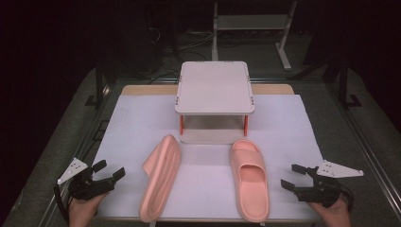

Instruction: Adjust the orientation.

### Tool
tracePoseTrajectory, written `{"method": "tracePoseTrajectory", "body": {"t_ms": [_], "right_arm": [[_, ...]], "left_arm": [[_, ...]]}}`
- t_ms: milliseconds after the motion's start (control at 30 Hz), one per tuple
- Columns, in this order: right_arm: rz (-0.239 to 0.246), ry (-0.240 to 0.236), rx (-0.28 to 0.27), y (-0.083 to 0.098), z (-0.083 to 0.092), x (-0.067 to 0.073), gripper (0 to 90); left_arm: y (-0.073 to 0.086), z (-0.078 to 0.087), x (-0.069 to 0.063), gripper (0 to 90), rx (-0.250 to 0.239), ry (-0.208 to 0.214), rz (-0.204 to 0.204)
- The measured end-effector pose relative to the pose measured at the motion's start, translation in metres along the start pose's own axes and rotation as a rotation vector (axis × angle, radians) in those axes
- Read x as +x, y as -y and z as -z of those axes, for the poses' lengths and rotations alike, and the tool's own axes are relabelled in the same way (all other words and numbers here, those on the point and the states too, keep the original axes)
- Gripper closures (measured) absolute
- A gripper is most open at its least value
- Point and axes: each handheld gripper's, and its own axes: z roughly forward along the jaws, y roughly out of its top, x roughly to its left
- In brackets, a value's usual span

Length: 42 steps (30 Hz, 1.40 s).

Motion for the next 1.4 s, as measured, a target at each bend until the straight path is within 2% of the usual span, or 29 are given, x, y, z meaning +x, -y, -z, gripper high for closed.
{"method": "tracePoseTrajectory", "body": {"t_ms": [267, 433, 700, 867, 967, 1200, 1400], "right_arm": [[0.015, -0.004, -0.014, -0.002, 0.002, 0.005, 20.1], [0.014, -0.003, -0.03, -0.002, 0.004, 0.007, 20.0], [0.016, -0.014, -0.02, -0.003, 0.002, 0.008, 19.9], [0.021, -0.022, -0.011, -0.003, 0.0, 0.01, 19.9], [0.023, -0.025, -0.013, -0.004, 0.0, 0.011, 19.9], [0.03, -0.031, -0.01, -0.004, -0.001, 0.012, 19.9], [0.03, -0.034, -0.01, -0.005, -0.001, 0.013, 19.9]], "left_arm": [[0.003, 0.001, -0.005, 8.1, 0.003, 0.02, 0.004], [0.002, -0.001, -0.008, 8.1, 0.01, 0.036, -0.011], [0.003, -0.005, -0.012, 8.1, 0.03, 0.053, -0.031], [0.004, -0.01, -0.016, 8.2, 0.064, 0.073, -0.049], [0.004, -0.013, -0.019, 8.6, 0.091, 0.086, -0.076], [0.005, -0.015, -0.02, 8.7, 0.095, 0.103, -0.069], [0.005, -0.02, -0.024, 8.7, 0.125, 0.121, -0.082]]}}
